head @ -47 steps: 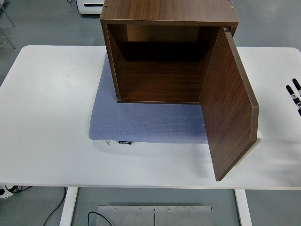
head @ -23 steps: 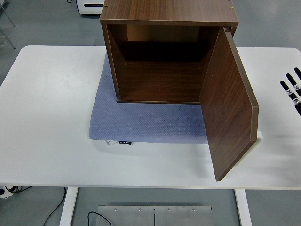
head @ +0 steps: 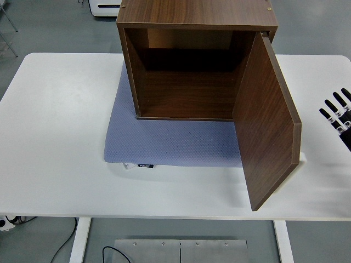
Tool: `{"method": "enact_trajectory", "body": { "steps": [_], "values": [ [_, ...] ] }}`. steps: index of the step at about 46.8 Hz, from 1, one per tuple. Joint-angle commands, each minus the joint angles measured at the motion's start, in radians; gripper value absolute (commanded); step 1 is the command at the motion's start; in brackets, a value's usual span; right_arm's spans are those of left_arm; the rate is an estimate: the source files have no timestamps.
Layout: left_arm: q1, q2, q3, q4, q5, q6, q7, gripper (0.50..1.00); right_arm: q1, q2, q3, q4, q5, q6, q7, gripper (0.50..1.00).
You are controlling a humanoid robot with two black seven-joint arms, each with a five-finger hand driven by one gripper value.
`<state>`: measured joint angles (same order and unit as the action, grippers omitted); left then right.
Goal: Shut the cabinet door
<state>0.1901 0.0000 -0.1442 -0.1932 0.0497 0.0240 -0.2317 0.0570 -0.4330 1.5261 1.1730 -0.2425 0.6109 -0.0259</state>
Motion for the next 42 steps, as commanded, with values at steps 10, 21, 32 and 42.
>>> {"method": "enact_trajectory", "body": {
  "steps": [10,21,32,42],
  "values": [
    [0.000,0.000,0.000,0.000,0.001,0.000,0.000,1.000,-0.046,-0.030,-0.032,0.027,-0.001,0.000,-0.006,1.000],
    [0.000,0.000,0.000,0.000,-0.001,-0.001,0.000,1.000,-0.081,-0.039,-0.030,0.050,-0.001,0.000,-0.005,1.000],
    [0.000,0.000,0.000,0.000,0.001,0.000,0.000,1.000,-0.109,-0.041,-0.029,0.089,-0.001,0.000,-0.006,1.000],
    [0.000,0.000,0.000,0.000,-0.001,-0.001,0.000,1.000,-0.129,-0.041,-0.023,0.114,-0.001,0.000,-0.005,1.000]
  ]
}}
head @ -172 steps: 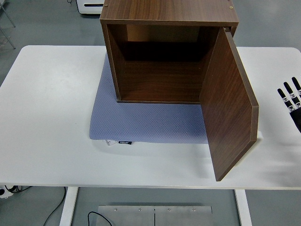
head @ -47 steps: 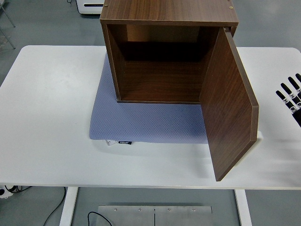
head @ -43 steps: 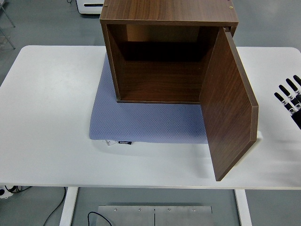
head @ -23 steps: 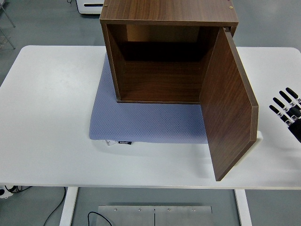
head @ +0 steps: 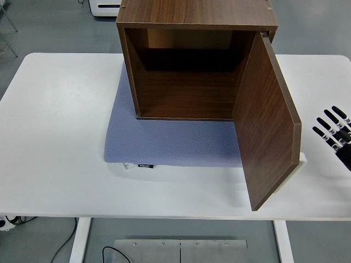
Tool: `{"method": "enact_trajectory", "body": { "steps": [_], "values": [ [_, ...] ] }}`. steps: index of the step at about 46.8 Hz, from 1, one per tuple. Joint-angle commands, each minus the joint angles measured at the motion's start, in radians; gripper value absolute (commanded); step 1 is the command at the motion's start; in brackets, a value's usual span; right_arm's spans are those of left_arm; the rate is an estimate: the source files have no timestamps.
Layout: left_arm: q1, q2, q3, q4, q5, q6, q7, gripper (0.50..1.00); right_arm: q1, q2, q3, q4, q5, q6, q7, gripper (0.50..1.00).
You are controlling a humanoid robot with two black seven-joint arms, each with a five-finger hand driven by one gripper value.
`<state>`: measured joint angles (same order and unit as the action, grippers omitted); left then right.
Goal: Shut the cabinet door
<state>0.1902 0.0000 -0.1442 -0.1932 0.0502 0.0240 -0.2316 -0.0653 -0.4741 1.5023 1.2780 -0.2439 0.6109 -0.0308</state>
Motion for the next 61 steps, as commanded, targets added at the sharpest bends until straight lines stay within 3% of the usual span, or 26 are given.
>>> {"method": "enact_trajectory", "body": {
  "steps": [1,21,61],
  "values": [
    [0.000,0.000,0.000,0.000,0.000,0.001,0.000,1.000,-0.008,0.000,0.001,0.012,-0.001,0.000,0.000,1.000],
    [-0.002,0.000,0.000,0.000,0.000,-0.001,0.000,1.000,-0.057,0.003,-0.007,0.073,-0.092,0.000,0.000,1.000],
    [0.000,0.000,0.000,0.000,-0.001,0.001,0.000,1.000,-0.047,0.000,-0.114,0.172,-0.190,0.000,-0.017,1.000]
  ]
}}
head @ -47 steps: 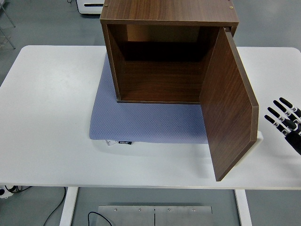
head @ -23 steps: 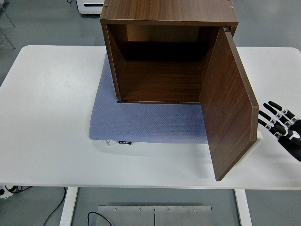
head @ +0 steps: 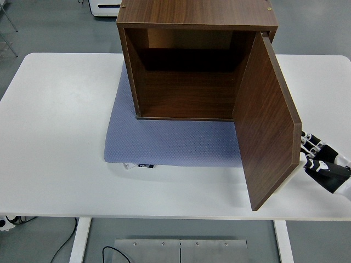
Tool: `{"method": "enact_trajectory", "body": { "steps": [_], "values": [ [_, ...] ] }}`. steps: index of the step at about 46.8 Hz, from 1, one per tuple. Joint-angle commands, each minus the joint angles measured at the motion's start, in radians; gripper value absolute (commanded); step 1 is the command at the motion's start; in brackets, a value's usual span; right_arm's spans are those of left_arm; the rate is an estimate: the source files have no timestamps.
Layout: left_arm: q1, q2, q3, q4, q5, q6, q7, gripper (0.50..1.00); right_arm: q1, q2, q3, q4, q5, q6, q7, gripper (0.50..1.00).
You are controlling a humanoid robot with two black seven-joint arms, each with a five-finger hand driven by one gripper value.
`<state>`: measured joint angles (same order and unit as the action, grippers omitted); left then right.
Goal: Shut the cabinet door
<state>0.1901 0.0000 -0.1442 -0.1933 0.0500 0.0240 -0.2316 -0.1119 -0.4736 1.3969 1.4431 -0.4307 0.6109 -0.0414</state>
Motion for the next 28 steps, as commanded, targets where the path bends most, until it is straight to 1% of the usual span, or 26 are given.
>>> {"method": "enact_trajectory", "body": {
  "steps": [1,21,28],
  "values": [
    [0.000,0.000,0.000,0.000,0.001,-0.001,0.000,1.000,0.000,0.000,-0.012,0.010,-0.008,0.000,-0.011,1.000],
    [0.000,0.000,0.000,0.000,0.001,0.001,0.000,1.000,0.015,0.001,-0.075,0.030,-0.037,0.000,-0.018,1.000],
    [0.000,0.000,0.000,0.000,-0.001,-0.001,0.000,1.000,0.021,0.001,-0.101,0.034,-0.040,0.000,-0.031,1.000]
  ]
}}
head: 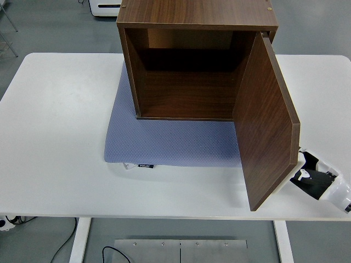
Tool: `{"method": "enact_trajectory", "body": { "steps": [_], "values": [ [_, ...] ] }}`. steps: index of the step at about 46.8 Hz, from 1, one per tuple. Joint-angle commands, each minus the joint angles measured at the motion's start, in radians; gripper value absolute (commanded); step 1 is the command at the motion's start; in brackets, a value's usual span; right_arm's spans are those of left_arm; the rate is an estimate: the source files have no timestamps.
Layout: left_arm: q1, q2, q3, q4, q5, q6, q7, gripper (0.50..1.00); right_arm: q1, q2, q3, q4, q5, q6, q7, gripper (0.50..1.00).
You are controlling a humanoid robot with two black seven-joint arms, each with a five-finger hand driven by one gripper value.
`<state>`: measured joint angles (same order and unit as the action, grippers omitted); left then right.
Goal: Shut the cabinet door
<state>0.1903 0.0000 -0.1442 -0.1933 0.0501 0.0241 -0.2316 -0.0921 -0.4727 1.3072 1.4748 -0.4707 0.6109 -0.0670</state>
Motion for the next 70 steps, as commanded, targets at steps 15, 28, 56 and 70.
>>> {"method": "enact_trajectory", "body": {
  "steps": [15,28,56,70],
  "values": [
    [0.000,0.000,0.000,0.000,0.001,-0.001,0.000,1.000,0.038,0.000,-0.032,0.005,-0.008,0.000,-0.008,1.000],
    [0.000,0.000,0.000,0.000,0.001,0.000,0.000,1.000,0.077,0.000,-0.080,0.005,-0.008,0.000,-0.010,1.000],
    [0.000,0.000,0.000,0.000,-0.001,-0.001,0.000,1.000,0.132,0.006,-0.128,0.009,-0.009,0.000,-0.011,1.000],
    [0.000,0.000,0.000,0.000,0.001,0.000,0.000,1.000,0.140,0.019,-0.160,0.019,-0.009,0.000,-0.034,1.000]
  ]
}}
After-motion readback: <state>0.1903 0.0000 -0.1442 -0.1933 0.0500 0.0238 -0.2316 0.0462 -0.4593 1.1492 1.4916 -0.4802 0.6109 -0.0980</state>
